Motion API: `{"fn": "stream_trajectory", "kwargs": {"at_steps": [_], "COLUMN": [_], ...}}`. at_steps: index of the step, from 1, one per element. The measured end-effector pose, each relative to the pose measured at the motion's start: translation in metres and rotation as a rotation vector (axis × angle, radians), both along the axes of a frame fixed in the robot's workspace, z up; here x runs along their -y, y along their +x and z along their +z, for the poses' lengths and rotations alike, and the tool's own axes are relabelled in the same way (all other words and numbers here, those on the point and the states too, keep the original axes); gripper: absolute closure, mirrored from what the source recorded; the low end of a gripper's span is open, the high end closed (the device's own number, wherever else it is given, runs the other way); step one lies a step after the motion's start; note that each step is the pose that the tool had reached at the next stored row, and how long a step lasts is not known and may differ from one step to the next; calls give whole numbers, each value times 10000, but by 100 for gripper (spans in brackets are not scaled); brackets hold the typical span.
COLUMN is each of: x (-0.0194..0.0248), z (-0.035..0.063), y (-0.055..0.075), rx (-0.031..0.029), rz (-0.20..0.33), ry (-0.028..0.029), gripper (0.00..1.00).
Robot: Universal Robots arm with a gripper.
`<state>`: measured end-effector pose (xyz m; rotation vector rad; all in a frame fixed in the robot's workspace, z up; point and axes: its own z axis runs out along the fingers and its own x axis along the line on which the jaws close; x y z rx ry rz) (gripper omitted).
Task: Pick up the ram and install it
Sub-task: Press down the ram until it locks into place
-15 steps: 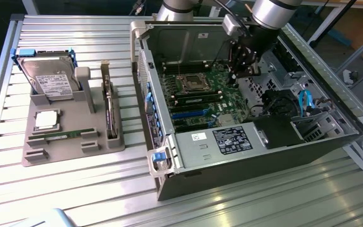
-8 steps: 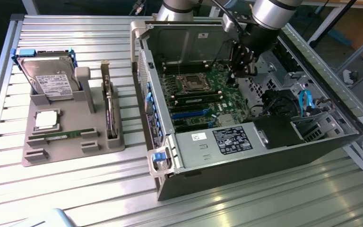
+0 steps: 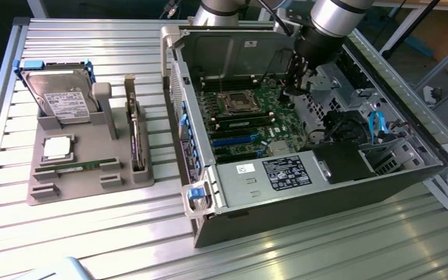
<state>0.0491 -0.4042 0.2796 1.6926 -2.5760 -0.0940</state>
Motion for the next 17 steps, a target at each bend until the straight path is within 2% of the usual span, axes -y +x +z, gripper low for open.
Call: {"fn": "stream_trajectory", "kwargs": {"at_steps": [1, 5, 8, 11, 17], "x": [0, 0, 0, 0, 0], "z": [0, -1, -1, -2, -2], "y": [0, 0, 0, 0, 0], "rx": [0, 0, 0, 0, -1], "rz": [-443, -1216, -2383, -3233, -4687], "ry": [-1, -2, -3, -3, -3], "gripper": [90, 90, 90, 90, 90]}}
